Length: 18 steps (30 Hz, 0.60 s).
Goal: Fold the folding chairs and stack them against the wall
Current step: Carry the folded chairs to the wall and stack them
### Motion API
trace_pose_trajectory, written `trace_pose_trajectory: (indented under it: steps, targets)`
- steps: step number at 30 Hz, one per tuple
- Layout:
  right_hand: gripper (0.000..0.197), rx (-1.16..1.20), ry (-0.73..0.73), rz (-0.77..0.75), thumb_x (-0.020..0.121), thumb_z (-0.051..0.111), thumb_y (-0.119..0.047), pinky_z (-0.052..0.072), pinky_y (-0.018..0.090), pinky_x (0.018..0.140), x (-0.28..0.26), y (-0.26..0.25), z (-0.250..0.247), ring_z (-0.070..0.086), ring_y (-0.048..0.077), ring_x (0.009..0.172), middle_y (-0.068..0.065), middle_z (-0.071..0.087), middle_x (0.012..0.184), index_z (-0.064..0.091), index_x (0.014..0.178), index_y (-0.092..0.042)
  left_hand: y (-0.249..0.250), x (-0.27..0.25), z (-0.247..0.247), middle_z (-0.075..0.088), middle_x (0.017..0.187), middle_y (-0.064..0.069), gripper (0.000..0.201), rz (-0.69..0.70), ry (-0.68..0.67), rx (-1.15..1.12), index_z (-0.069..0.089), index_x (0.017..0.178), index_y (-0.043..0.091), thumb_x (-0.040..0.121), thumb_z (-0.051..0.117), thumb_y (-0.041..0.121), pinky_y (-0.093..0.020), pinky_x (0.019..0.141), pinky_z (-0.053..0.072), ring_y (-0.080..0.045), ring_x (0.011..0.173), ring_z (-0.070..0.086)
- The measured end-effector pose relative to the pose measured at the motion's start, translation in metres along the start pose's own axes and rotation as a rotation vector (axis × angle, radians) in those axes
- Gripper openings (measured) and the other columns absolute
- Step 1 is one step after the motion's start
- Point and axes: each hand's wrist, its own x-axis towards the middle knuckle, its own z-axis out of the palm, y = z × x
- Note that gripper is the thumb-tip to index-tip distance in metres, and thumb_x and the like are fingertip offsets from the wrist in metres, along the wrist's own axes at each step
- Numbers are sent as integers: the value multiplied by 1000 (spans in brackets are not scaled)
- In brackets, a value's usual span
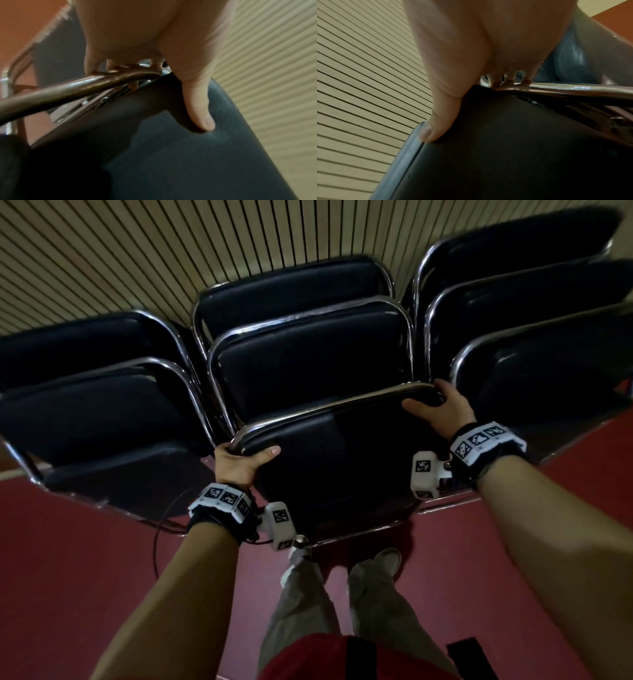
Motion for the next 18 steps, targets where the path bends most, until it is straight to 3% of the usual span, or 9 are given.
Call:
trace_pose_trajectory:
  steps: [2, 4, 6, 8, 10, 13, 16, 18]
  targets:
    - [75, -9, 14, 16, 85, 75, -39, 35, 21, 89, 7, -5, 8, 47, 9, 116, 3, 48, 144, 40, 148, -16, 5, 7, -1, 72, 112, -3, 119, -14, -8, 2, 56, 128, 11, 28, 100, 57, -40, 90, 59, -20, 97, 72]
    - [89, -13, 51, 28, 81, 76, -49, 35, 25, 103, 15, -6, 16, 42, 17, 135, 3, 39, 153, 33, 153, -19, 13, 14, 0, 69, 111, -1, 115, -26, -22, 1, 50, 129, 12, 33, 100, 53, -36, 87, 59, -18, 96, 70]
    - [95, 6, 74, 42, 79, 75, -54, 34, 33, 114, 22, -6, 22, 37, 20, 141, 2, 34, 156, 29, 154, -20, 19, 19, 2, 68, 108, 0, 110, -33, -35, 24, 48, 126, 12, 37, 100, 52, -33, 85, 58, -18, 95, 69]
    - [94, 17, 87, 39, 81, 73, -53, 31, 37, 117, 29, -7, 30, 33, 20, 144, 2, 30, 159, 27, 155, -18, 21, 29, 4, 71, 108, -2, 117, -49, -39, 21, 53, 126, 14, 28, 99, 59, -38, 84, 59, -24, 97, 72]
    - [89, 13, 94, 19, 84, 71, -51, 31, 39, 118, 33, -7, 36, 32, 21, 144, 4, 31, 158, 29, 155, -18, 25, 31, 5, 71, 109, -2, 120, -56, -21, 16, 52, 128, 17, 27, 98, 61, -40, 84, 59, -25, 96, 72]
    - [71, 92, 86, -17, 88, 71, -37, 40, 35, 110, 29, -4, 44, 49, 20, 131, 2, 49, 144, 38, 149, -21, 36, 30, 6, 65, 114, -1, 119, -90, -7, 21, 44, 136, 20, 36, 98, 54, -42, 90, 57, -24, 100, 67]
    - [72, 86, 55, 95, 88, 72, -32, 41, 34, 107, 19, 4, 55, 52, 24, 127, 6, 54, 141, 38, 149, -18, 41, 36, 5, 61, 123, 1, 121, -97, -63, 61, 36, 145, 22, 45, 96, 53, -45, 100, 51, -24, 111, 62]
    - [67, 10, -18, 226, 87, 72, -34, 44, 37, 105, 14, 14, 65, 55, 30, 124, 11, 56, 138, 46, 144, -12, 43, 43, 5, 62, 126, 1, 138, -130, -78, 46, 35, 146, 25, 28, 97, 61, -48, 101, 50, -26, 114, 62]
